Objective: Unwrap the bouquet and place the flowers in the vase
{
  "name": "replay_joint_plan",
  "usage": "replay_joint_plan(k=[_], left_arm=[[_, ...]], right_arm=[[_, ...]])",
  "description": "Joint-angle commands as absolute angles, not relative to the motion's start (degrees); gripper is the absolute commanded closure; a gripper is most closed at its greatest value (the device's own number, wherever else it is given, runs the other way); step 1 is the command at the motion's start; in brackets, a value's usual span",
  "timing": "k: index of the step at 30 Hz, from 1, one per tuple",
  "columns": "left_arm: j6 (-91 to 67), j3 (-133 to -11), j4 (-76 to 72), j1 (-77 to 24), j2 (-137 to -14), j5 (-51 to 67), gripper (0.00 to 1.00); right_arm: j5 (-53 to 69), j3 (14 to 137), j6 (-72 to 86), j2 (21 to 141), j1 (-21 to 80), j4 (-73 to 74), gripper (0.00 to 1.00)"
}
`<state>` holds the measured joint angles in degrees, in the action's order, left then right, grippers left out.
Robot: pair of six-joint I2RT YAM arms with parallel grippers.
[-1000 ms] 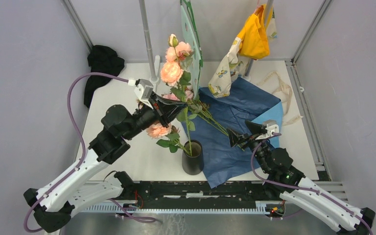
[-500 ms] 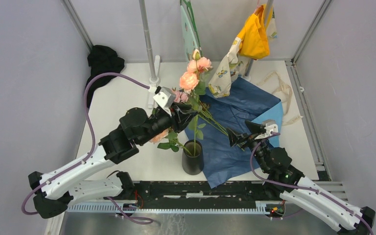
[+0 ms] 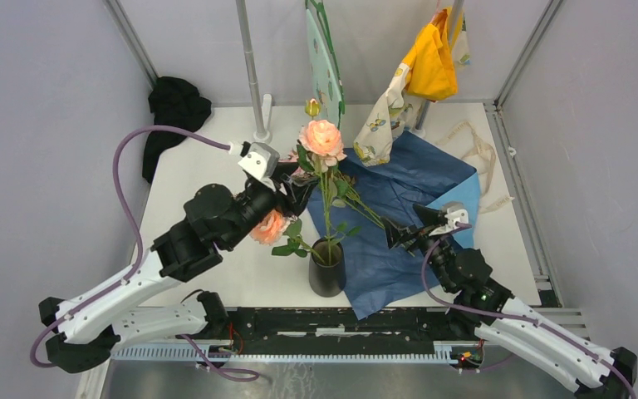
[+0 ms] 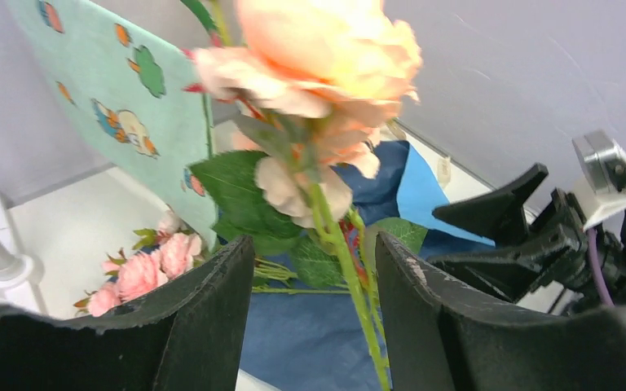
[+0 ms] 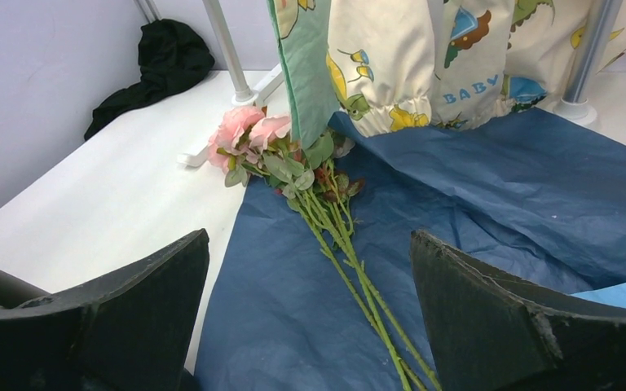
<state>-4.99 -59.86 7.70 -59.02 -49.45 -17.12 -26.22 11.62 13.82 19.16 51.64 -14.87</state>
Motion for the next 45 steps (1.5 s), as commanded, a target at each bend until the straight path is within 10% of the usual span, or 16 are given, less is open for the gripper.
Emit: replay_joint_plan(k=[1, 10, 20, 29, 45], left_arm=[[-1.1, -64.2, 6.5, -59.4, -47.9, -23.7, 0.38], [-0.4, -72.3, 4.7, -59.4, -51.0, -35.8, 0.38], [-5.8, -79.3, 8.4, -59.4, -58.5, -74.3, 0.37], [-12.0, -73.7, 8.9, -59.4, -53.2, -78.0, 0.36], [-21.9, -76.9, 25.1, -59.4, -50.5, -78.7, 0.32]], right_arm=[[-25.4, 12.8, 13.5, 22.3, 51.5, -17.8, 0.02], [-24.9, 25.3, 13.7, 47.3, 50.7, -9.3, 0.03], [-6.2, 32.4, 14.1, 68.5, 38.9, -14.6, 0.30], [3.0, 45.4, 12.8, 86.3, 36.7, -15.5, 0.50], [2.4, 53.7, 11.8, 99.2, 35.9, -14.6, 0.51]])
